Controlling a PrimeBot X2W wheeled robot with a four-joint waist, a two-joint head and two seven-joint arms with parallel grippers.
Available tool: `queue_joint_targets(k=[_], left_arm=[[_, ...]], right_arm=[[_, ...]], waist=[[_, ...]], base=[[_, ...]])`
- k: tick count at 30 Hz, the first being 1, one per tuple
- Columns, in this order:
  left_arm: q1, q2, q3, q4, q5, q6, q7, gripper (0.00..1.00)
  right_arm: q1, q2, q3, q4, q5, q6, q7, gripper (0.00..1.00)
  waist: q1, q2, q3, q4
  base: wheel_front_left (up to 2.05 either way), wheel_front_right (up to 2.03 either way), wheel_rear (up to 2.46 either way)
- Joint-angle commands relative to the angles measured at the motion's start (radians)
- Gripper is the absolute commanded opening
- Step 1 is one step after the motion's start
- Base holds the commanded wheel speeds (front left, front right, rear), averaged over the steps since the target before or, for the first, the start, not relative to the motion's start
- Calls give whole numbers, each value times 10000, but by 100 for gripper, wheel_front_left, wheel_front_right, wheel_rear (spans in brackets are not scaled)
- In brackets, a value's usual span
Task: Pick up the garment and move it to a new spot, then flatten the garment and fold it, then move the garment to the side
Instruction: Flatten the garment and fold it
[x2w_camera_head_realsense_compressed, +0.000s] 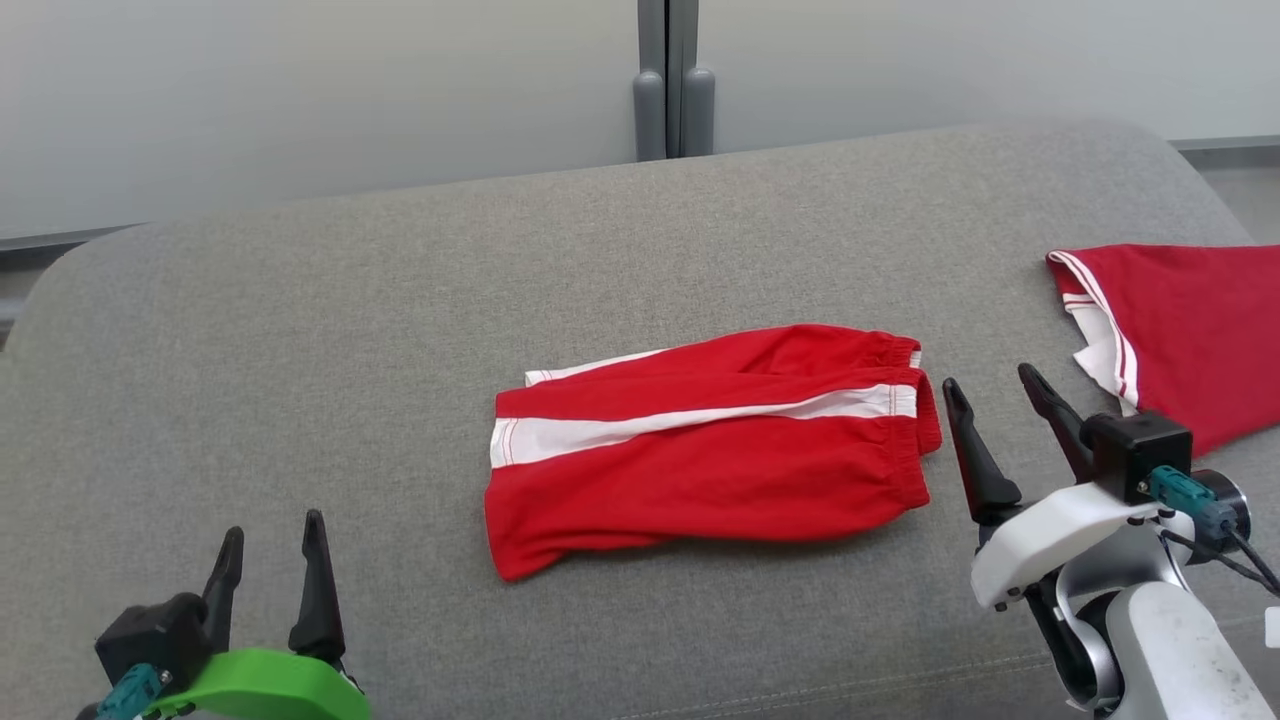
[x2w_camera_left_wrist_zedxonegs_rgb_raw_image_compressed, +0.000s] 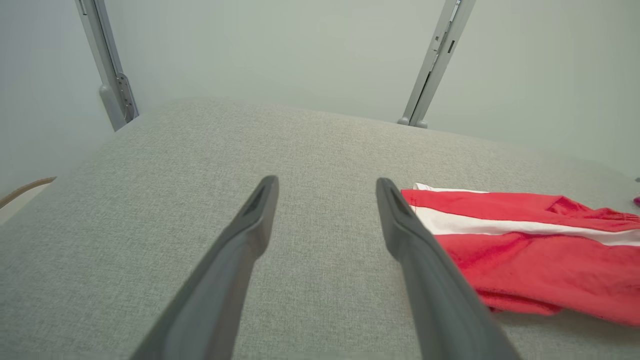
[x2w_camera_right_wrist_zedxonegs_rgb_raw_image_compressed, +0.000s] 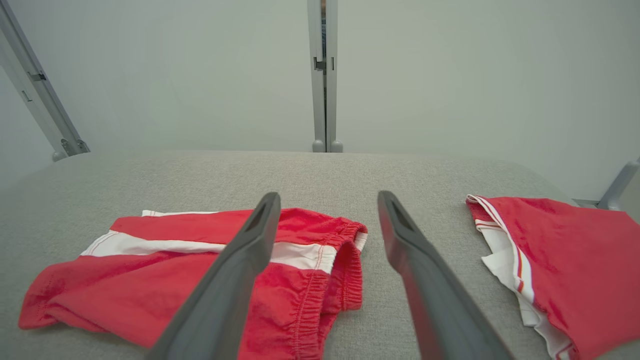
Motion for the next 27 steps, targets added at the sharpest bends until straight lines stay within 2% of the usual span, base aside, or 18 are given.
queue_joint_targets(k=[1, 7, 15, 27], left_arm=[[252, -27, 64, -59, 78, -58, -35, 100], [649, -93, 166, -184, 185, -129, -35, 100], [766, -35, 99, -193, 268, -118, -4, 100], [-59, 55, -408, 47, 526, -315, 654, 100]], right_arm=[[199, 80, -12, 71, -144, -1, -36, 100], [341, 416, 43, 262, -246, -1, 21, 100], [384, 464, 170, 374, -225, -1, 160, 100], [-88, 41, 296, 911, 250, -1, 897, 100]], waist=[[0, 0, -145, 113], [0, 0, -293, 245], [0, 0, -368, 260], [0, 0, -73, 199]], base=[[0, 0, 0], [0, 0, 0], [0, 0, 0], [0, 0, 0]])
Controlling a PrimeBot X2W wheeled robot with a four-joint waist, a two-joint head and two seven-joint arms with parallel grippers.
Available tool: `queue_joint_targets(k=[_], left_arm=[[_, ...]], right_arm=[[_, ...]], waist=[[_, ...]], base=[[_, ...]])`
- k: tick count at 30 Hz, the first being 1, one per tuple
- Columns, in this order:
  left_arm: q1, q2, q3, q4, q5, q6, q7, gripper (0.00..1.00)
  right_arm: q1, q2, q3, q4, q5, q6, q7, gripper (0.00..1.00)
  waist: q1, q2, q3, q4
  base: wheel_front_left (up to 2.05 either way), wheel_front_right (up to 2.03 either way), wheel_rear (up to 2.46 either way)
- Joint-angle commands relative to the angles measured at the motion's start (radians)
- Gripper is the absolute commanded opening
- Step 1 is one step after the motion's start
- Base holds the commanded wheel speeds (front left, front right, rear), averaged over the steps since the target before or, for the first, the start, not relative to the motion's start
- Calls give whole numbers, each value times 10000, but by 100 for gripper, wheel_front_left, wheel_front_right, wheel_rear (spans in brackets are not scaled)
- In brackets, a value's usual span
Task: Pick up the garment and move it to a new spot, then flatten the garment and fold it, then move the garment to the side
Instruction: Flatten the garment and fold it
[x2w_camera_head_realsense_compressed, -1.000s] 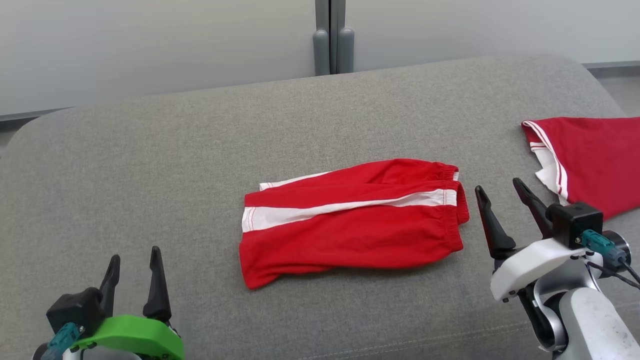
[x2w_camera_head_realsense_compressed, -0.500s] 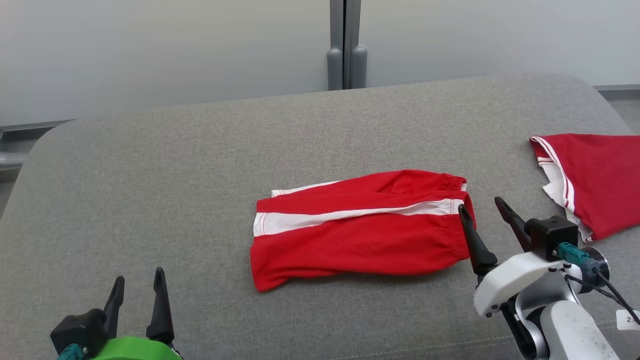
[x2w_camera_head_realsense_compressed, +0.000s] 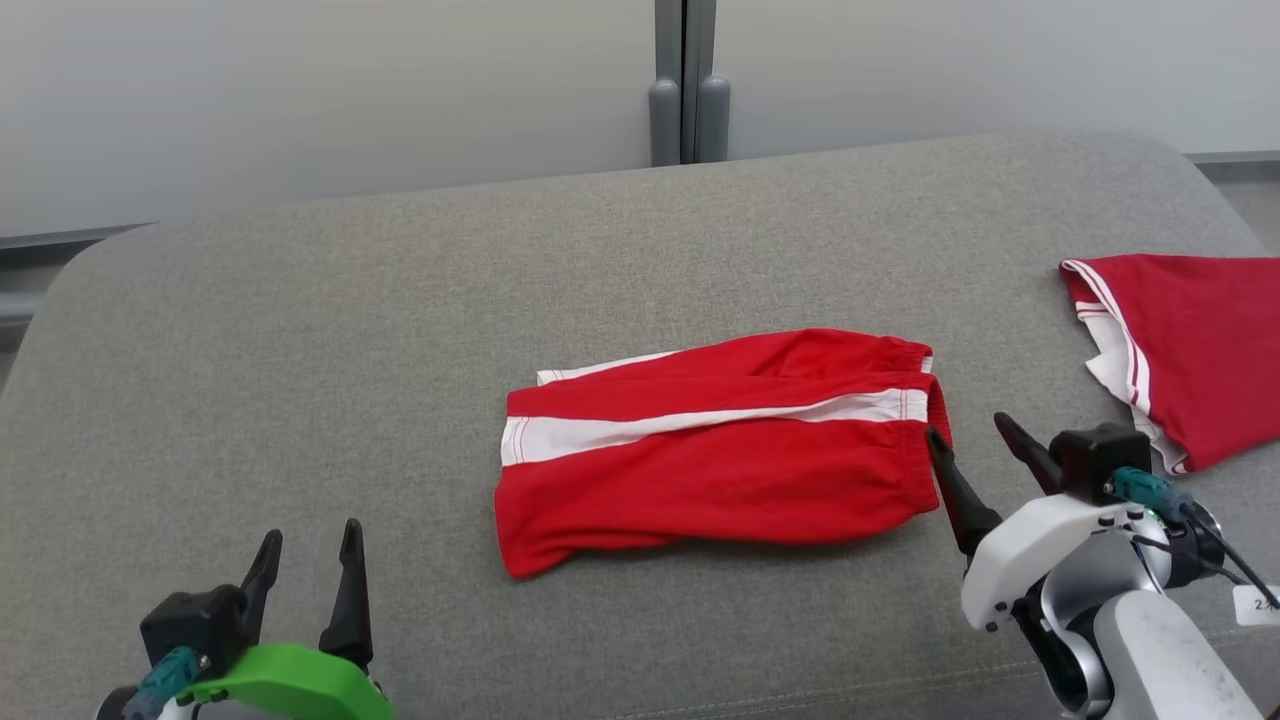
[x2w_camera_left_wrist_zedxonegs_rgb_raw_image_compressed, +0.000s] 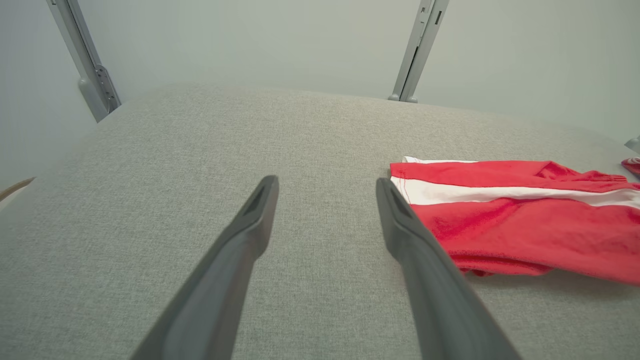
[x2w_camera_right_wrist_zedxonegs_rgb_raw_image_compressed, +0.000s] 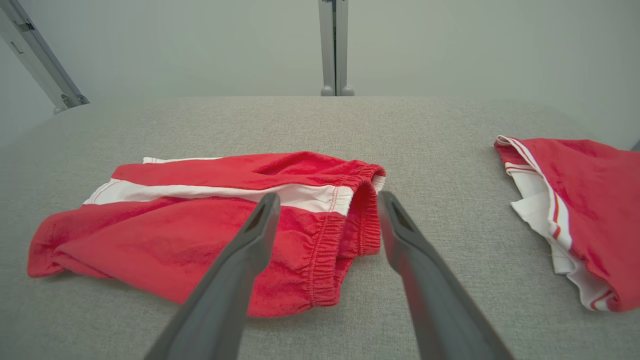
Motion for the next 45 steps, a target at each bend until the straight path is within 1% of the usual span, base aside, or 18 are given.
queue_joint_targets(k=[1, 4, 7, 12, 14, 18, 23, 24, 25, 26, 30, 32, 33, 35, 38, 39, 43, 45], left_arm=[[-283, 8, -16, 81, 122, -67, 48, 100], [-686, -120, -123, 163, 177, -175, 83, 100], [-877, -194, -183, 190, 212, -249, 80, 100], [-1299, -361, -383, 260, 358, -415, 82, 100], [-1450, -430, -457, 296, 425, -458, 58, 100], [-1683, -534, -568, 411, 472, -578, 93, 100], [-1862, -590, -629, 505, 508, -637, 77, 100], [-1878, -599, -628, 522, 503, -650, 58, 100], [-1884, -606, -630, 539, 503, -654, 31, 100], [-1885, -611, -629, 553, 495, -662, 14, 100], [-1936, -636, -605, 609, 422, -701, -2, 100], [-1993, -649, -619, 664, 374, -753, 31, 100], [-2022, -674, -654, 699, 355, -787, 74, 100], [-2134, -750, -701, 777, 208, -946, 192, 100], [-2448, -977, -764, 975, -185, -1351, 527, 100], [-2629, -1034, -794, 1126, -299, -1503, 721, 100], [-3527, -1552, -938, 1877, -991, -2157, 1684, 100], [-4033, -1810, -976, 2461, -1323, -2366, 2156, 100]], right_arm=[[-263, -123, 29, 120, 160, -1, 118, 100], [-772, -401, 120, 557, 513, -1, 393, 100], [-1074, -474, 128, 811, 724, -1, 503, 100], [-1787, -591, 169, 1569, 1596, -1, 966, 100], [-2031, -658, 386, 1867, 2095, -1, 1366, 100], [-2500, -977, 805, 2256, 2876, -1, 1770, 100], [-2914, -1302, 1226, 2534, 3401, -1, 1778, 100], [-2978, -1331, 1314, 2580, 3471, -1, 1745, 89], [-3031, -1355, 1408, 2610, 3525, -1, 1699, 74], [-3077, -1384, 1479, 2650, 3575, -1, 1676, 50], [-3287, -1532, 1803, 2808, 3785, -1, 1612, 31], [-3414, -1592, 1956, 2897, 3845, -1, 1518, 13], [-3465, -1617, 2021, 2935, 3864, -1, 1467, 1], [-3569, -1663, 2139, 3003, 3935, -1, 1347, 0], [-3702, -1764, 2307, 3052, 4043, -1, 1221, 0], [-3754, -1797, 2368, 3055, 4078, -1, 1179, 0], [-3905, -1890, 2618, 3076, 4170, -1, 1047, 0], [-4001, -1888, 2742, 3101, 4191, -1, 962, 0]], waist=[[0, -1, 181, -33], [0, -1, 564, -45], [0, -1, 780, -9], [0, -1, 1300, 186], [0, -1, 1464, 284], [0, -1, 1698, 456], [0, -1, 1835, 587], [0, -1, 1853, 602], [0, -1, 1867, 612], [0, -1, 1882, 618], [0, -1, 1953, 617], [0, -1, 1994, 608], [0, -1, 2014, 600], [0, -1, 2059, 580], [0, -1, 2139, 541], [0, -1, 2178, 517], [0, -1, 2322, 402], [0, -1, 2403, 322]], base=[[0, 0, 0], [0, 0, 0], [0, 0, 0], [0, 0, 0], [0, 0, 0], [0, 0, 0], [0, 0, 0], [0, 0, 0], [0, 0, 0], [0, 0, 0], [0, 0, 0], [0, 0, 0], [0, 0, 0], [0, 0, 0], [0, 0, 0], [0, 0, 0], [0, 0, 0], [0, 0, 0]])
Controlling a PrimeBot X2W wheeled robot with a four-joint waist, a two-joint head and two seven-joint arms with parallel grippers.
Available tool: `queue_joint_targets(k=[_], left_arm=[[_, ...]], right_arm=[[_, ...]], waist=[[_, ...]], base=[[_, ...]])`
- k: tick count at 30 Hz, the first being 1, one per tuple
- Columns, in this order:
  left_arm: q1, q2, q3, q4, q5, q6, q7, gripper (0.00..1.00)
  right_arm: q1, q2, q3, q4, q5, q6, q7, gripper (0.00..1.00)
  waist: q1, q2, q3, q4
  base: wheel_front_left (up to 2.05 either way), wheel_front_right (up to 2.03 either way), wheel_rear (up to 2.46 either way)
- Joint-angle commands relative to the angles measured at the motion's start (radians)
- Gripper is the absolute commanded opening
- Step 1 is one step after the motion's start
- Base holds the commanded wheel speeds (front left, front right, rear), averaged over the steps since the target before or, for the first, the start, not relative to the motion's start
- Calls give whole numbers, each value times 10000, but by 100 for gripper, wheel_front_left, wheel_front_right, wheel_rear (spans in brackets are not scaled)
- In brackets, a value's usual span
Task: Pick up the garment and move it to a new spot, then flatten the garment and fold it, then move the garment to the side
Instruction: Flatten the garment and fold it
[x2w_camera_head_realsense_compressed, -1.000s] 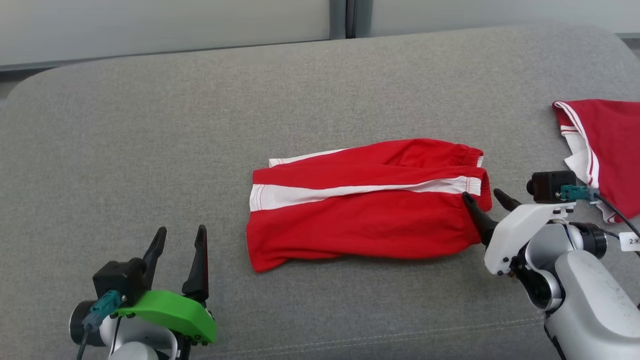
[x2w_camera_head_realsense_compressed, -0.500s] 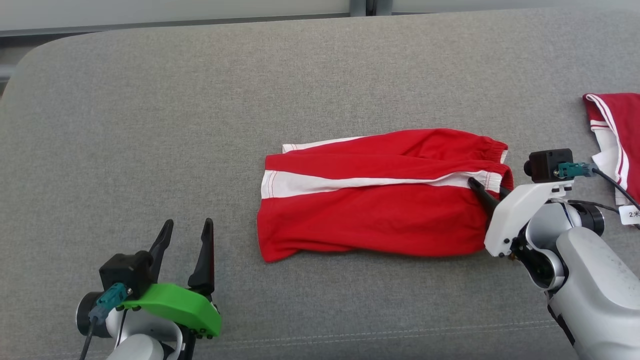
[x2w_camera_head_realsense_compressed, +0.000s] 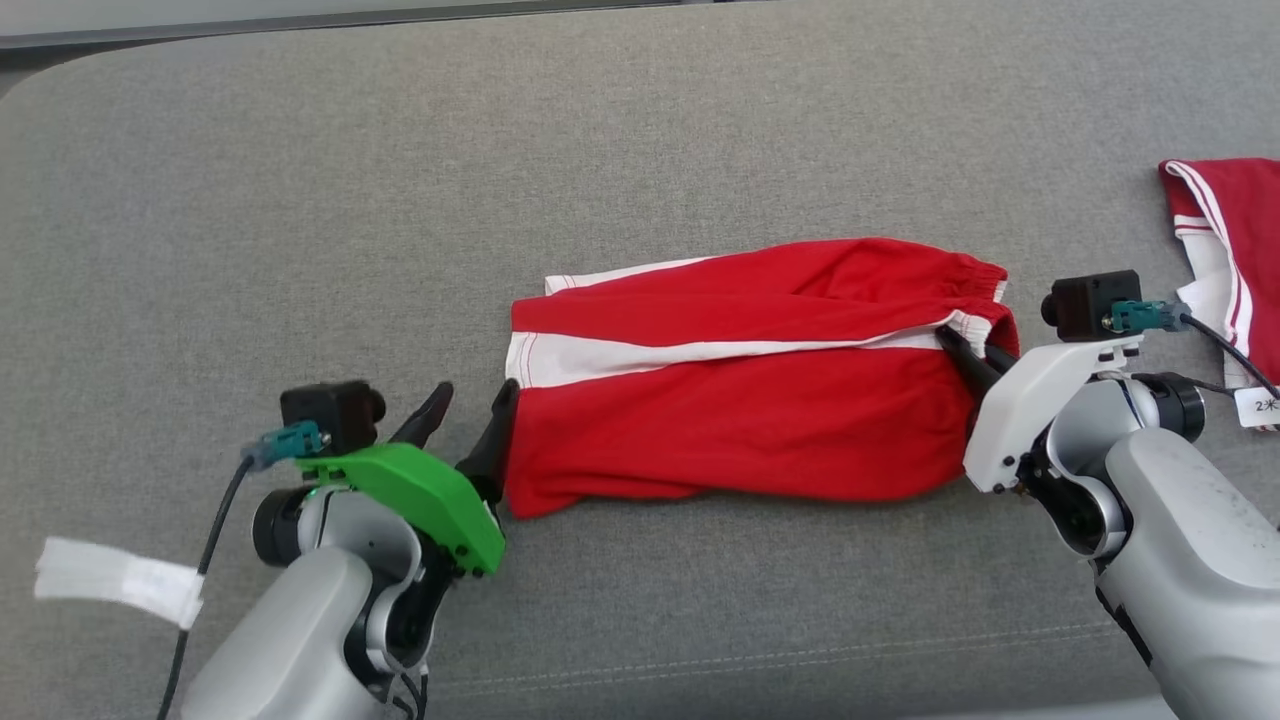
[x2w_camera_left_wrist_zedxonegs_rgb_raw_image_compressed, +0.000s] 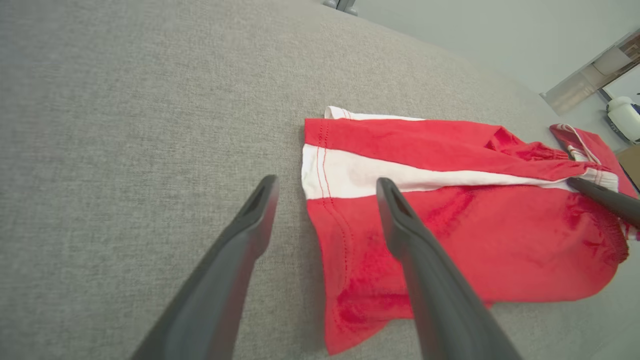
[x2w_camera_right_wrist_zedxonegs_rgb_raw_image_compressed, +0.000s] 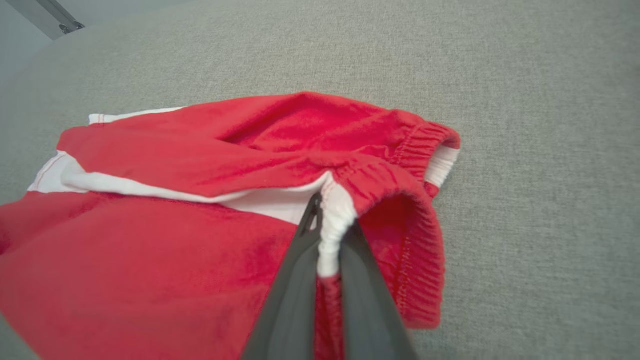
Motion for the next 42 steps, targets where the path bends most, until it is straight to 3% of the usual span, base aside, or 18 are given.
queue_joint_targets(k=[1, 9, 18, 35, 37, 40, 42], left_arm=[[-587, -184, -51, 622, -216, -164, 406, 100], [-2030, -894, -328, 2915, -401, -341, 1461, 100], [-3038, -1348, -563, 4849, -260, -401, 1877, 100], [-3134, -1729, -992, 4833, -339, -757, 2332, 100], [-3116, -1721, -971, 4745, -351, -739, 2310, 85], [-3100, -1693, -952, 4670, -301, -608, 2184, 87], [-3094, -1666, -929, 4615, -316, -610, 2112, 82]], right_arm=[[-190, -12, 137, 60, 72, -1, -129, 0], [-494, 67, 625, 268, 250, -1, -352, 0], [-833, 109, 1057, 588, 481, -1, -700, 0], [-941, 13, 1481, 1097, 874, -1, -1183, 0], [-956, 25, 1532, 1136, 908, -1, -1216, 0], [-987, 33, 1601, 1206, 949, -1, -1287, 0], [-993, 44, 1644, 1252, 972, -1, -1306, 0]], waist=[[0, 0, 141, -149], [0, 0, 420, -470], [0, 0, 609, -672], [0, 0, 425, -502], [0, 0, 405, -515], [0, 0, 395, -543], [0, 0, 380, -560]], base=[[0, 0, 0], [0, 0, 0], [0, 0, 0], [0, 0, 0], [0, 0, 0], [0, 0, 0], [0, 0, 0]])
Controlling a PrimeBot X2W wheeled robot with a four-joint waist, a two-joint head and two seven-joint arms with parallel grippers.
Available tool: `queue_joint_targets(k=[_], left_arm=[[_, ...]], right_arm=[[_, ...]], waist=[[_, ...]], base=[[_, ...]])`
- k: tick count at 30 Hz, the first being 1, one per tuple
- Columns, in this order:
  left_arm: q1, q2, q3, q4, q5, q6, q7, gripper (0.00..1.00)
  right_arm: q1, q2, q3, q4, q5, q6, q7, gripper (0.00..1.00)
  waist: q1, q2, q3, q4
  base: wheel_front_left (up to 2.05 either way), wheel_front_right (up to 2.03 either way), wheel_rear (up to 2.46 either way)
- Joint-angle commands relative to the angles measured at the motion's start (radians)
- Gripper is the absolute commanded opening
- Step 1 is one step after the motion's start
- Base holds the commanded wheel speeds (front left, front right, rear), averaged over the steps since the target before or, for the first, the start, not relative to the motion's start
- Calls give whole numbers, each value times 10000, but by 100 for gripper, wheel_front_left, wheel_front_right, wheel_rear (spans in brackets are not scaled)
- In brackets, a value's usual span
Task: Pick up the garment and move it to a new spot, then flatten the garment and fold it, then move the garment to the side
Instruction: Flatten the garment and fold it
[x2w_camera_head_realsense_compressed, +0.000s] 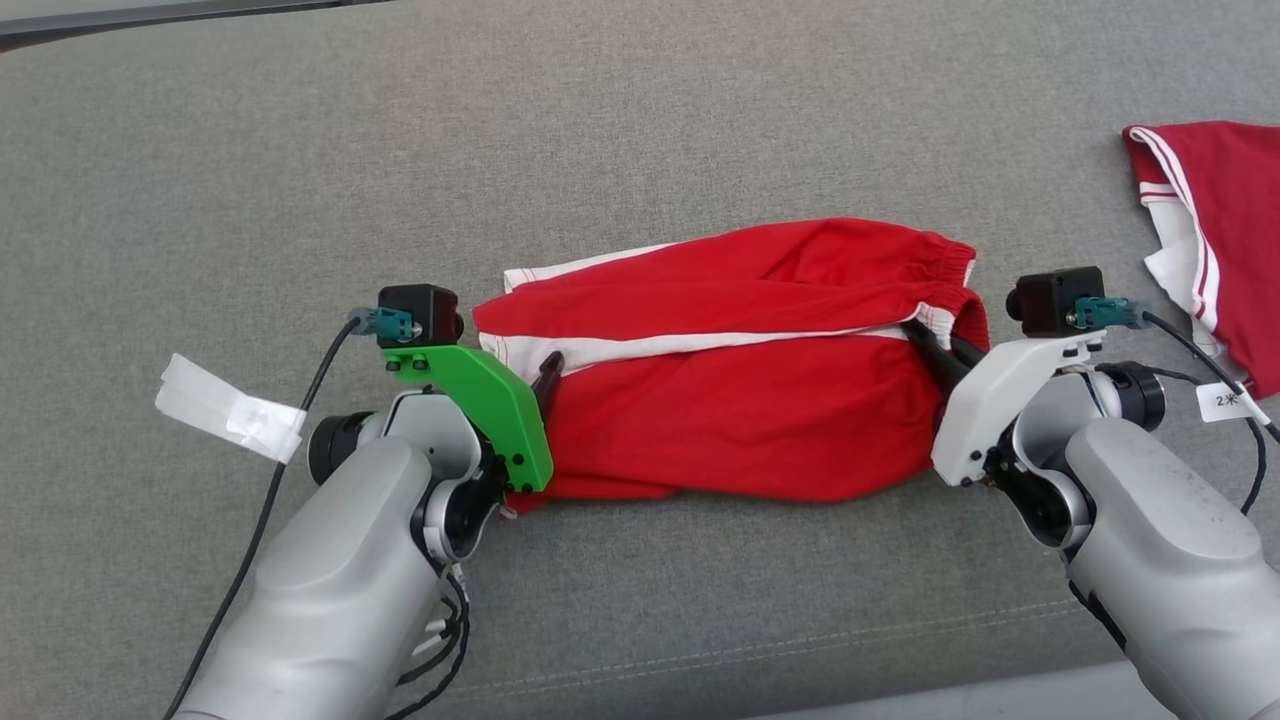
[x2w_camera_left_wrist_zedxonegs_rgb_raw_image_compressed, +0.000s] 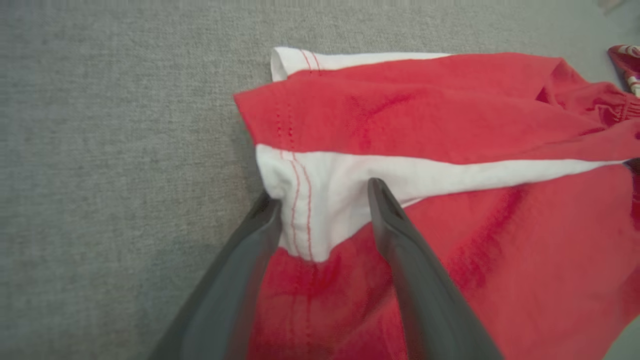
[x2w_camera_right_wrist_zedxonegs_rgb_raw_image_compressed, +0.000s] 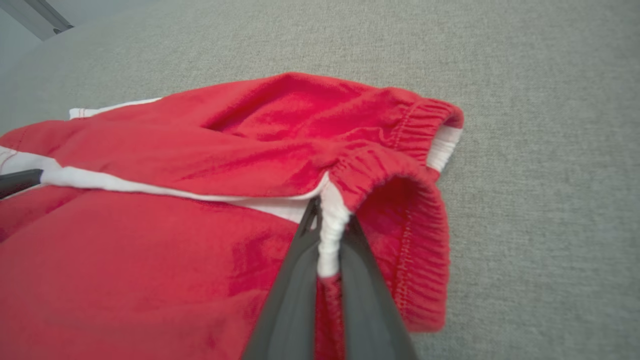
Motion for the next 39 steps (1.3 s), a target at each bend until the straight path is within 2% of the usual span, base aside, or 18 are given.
queue_joint_targets(k=[1, 3, 5, 7, 8, 9, 11, 12, 14, 16, 18, 20, 24, 30, 35, 39], left_arm=[[109, 83, 42, -43, 43, 60, -126, 82], [85, 132, 35, -109, 143, 121, -255, 74], [72, 156, -5, -169, 240, 203, -362, 59], [54, 182, -51, -191, 315, 264, -411, 56], [59, 219, -136, -259, 383, 317, -410, 47], [96, 223, -150, -304, 388, 334, -389, 42], [163, 264, -210, -432, 415, 288, -335, 16], [217, 274, -223, -497, 373, 244, -285, 0], [264, 296, -292, -551, 350, 230, -190, 15], [293, 277, -357, -527, 359, 203, -128, 18], [310, 186, -350, -425, 285, 191, -148, 14], [223, 134, -330, -265, 277, 192, -242, 0], [41, 95, -242, -147, 255, 46, -541, 0], [29, 407, 122, -559, -106, -326, -644, 0], [78, 994, 730, -1587, -763, -550, -310, 0], [-18, 1474, 1234, -2683, -1332, -458, 224, 0]], right_arm=[[-80, -6, 44, 74, 66, -1, -61, 0], [-83, -18, 84, 117, 118, -1, -112, 0], [-61, -43, 124, 156, 149, -1, -153, 0], [-44, -53, 142, 181, 158, -1, -146, 0], [-28, -58, 175, 221, 196, -1, -189, 0], [-19, -55, 187, 238, 218, -1, -213, 0], [-6, -55, 214, 272, 262, -1, -242, 0], [-4, -55, 229, 284, 266, -1, -242, 0], [-22, -43, 278, 302, 292, -1, -244, 0], [-77, 2, 340, 320, 329, -1, -256, 0], [-157, 52, 409, 322, 344, -1, -247, 0], [-247, 73, 477, 313, 348, -1, -269, 0], [-313, 3, 540, 312, 391, -1, -359, 0], [-355, -290, 523, 128, 520, -1, -383, 0], [-468, -716, 503, -647, 1117, -1, 6, 0], [-783, -1270, 515, -1466, 1524, -1, 578, 0]], waist=[[0, 0, -14, -19], [0, 0, -34, -27], [0, 0, -63, -21], [0, 0, -75, -15], [0, 0, -100, -6], [0, 0, -112, -2], [0, 0, -129, 12], [0, 0, -136, 19], [0, 0, -144, 11], [0, 0, -151, -27], [0, 0, -147, -98], [0, 0, -130, -178], [0, 0, -123, -278], [0, 0, -285, -220], [0, 0, -600, -94], [0, 0, -966, -42]], base=[[0, 0, 0], [0, 0, 0], [0, 0, 0], [0, 0, 0], [0, 0, 0], [0, 0, 0], [0, 0, 0], [0, 0, 0], [0, 0, 0], [0, 0, 0], [0, 0, 0], [0, 0, 0], [0, 0, 0], [0, 0, 0], [0, 0, 0], [0, 0, 0]])
